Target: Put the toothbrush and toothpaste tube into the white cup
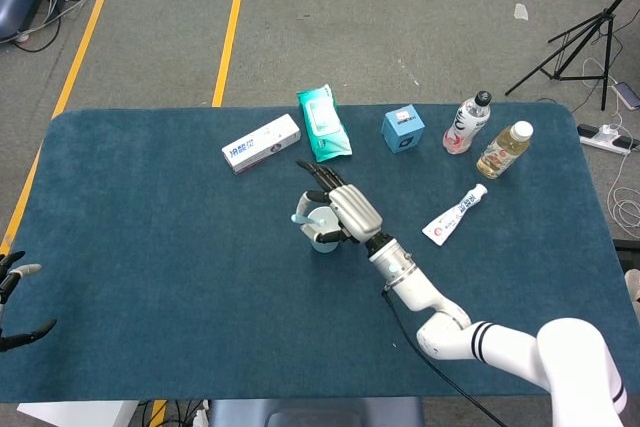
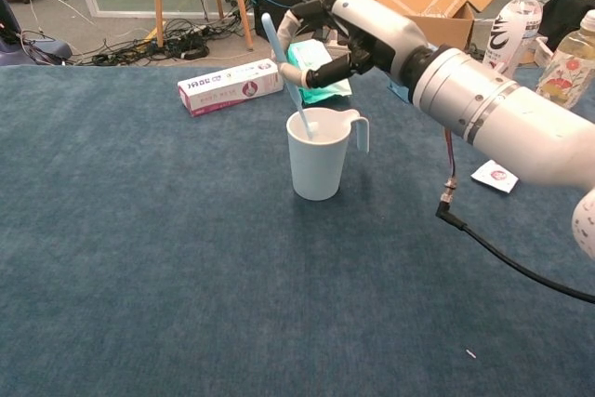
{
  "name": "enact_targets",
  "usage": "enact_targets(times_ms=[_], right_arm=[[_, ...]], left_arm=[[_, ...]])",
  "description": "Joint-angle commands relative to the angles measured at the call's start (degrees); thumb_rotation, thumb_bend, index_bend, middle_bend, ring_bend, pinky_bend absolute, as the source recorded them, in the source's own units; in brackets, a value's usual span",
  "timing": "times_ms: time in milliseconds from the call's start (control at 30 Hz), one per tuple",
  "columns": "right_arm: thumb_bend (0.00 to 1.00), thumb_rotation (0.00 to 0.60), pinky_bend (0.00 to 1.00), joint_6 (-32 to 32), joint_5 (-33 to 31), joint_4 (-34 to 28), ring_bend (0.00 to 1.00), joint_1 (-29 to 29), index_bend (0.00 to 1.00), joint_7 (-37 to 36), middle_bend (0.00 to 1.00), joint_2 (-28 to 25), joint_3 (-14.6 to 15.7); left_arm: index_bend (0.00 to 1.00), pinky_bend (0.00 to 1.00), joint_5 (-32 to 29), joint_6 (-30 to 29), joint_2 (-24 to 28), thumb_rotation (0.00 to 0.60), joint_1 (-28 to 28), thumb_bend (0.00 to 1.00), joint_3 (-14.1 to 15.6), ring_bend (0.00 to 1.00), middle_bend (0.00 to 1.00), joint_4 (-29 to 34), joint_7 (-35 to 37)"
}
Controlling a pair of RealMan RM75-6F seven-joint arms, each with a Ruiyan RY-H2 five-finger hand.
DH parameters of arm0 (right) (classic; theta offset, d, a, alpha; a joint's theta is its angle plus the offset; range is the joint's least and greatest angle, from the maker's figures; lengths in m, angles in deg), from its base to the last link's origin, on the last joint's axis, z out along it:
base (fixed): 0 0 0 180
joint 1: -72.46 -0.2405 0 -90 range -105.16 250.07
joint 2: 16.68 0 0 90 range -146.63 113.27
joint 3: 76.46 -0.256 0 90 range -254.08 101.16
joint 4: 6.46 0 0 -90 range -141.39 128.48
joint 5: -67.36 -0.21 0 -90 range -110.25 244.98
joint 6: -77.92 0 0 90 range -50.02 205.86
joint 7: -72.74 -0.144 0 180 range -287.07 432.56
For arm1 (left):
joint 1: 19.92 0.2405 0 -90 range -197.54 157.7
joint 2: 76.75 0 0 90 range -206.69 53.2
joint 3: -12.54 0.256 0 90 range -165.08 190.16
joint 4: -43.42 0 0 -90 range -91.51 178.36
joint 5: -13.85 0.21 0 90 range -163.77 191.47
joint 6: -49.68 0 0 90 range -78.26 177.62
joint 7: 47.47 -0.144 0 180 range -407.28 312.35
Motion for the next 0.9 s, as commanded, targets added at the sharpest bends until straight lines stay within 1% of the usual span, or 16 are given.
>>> enact_targets(times_ms=[33, 133, 300, 400, 567, 667, 733, 833, 867, 900], right_arm=[[0.30, 0.600, 0.04, 0.35, -0.04, 1.23, 0.00, 0.15, 0.62, -1.04, 0.00, 0.32, 0.52], [0.28, 0.600, 0.04, 0.61, -0.03, 2.17, 0.00, 0.21, 0.51, -1.90, 0.00, 0.40, 0.84], [0.23, 0.600, 0.04, 0.81, 0.14, 2.44, 0.00, 0.34, 0.27, -2.45, 0.00, -0.08, 1.27], [0.21, 0.600, 0.04, 0.57, 0.29, 1.77, 0.00, 0.56, 0.18, -2.20, 0.00, -0.74, 1.43], [0.20, 0.600, 0.04, -0.08, 0.70, -0.40, 0.00, 1.09, 0.10, -1.28, 0.00, -2.42, 1.75], [0.20, 0.600, 0.04, -1.50, 1.57, -3.28, 0.00, 1.93, 0.09, 1.61, 0.00, -4.96, 2.16], [0.20, 0.600, 0.04, -3.66, 2.51, -5.68, 0.00, 2.94, 0.09, 7.63, 0.00, -7.72, 2.34], [0.20, 0.600, 0.04, -5.33, 2.24, -10.90, 0.00, 4.89, 0.11, 20.28, 0.00, -12.94, 2.57], [0.20, 0.600, 0.04, -5.29, 1.53, -12.99, 0.00, 5.58, 0.13, 24.81, 0.00, -14.89, 2.60], [0.20, 0.600, 0.04, -5.03, 0.07, -16.05, 0.00, 6.52, 0.16, 31.17, 0.00, -17.63, 2.55]], left_arm=[[0.25, 0.09, -0.03, 0.03, -0.02, 0.600, -0.01, 0.00, -0.01, 0.09, 0.14, -0.02, -0.07], [0.25, 0.09, -0.04, 0.05, -0.02, 0.600, -0.02, 0.00, -0.01, 0.09, 0.14, -0.03, -0.08], [0.25, 0.09, -0.07, 0.11, -0.04, 0.600, -0.03, 0.00, -0.01, 0.09, 0.14, -0.05, -0.14], [0.25, 0.09, -0.12, 0.18, -0.06, 0.600, -0.05, 0.00, 0.00, 0.09, 0.14, -0.05, -0.24], [0.25, 0.09, -0.35, 0.41, -0.13, 0.600, -0.13, 0.00, -0.04, 0.09, 0.14, -0.12, -0.51], [0.25, 0.09, -0.47, 0.46, -0.14, 0.600, -0.13, 0.00, -0.06, 0.09, 0.14, -0.15, -0.50], [0.25, 0.09, -0.55, 0.58, -0.14, 0.600, -0.18, 0.00, -0.07, 0.09, 0.14, -0.21, -0.63], [0.25, 0.09, -0.63, 0.75, -0.25, 0.600, -0.26, 0.00, -0.06, 0.09, 0.14, -0.24, -0.89], [0.25, 0.09, -0.64, 0.79, -0.30, 0.600, -0.29, 0.00, -0.06, 0.09, 0.14, -0.24, -1.00], [0.25, 0.09, -0.65, 0.82, -0.37, 0.600, -0.33, 0.00, -0.06, 0.09, 0.14, -0.23, -1.18]])
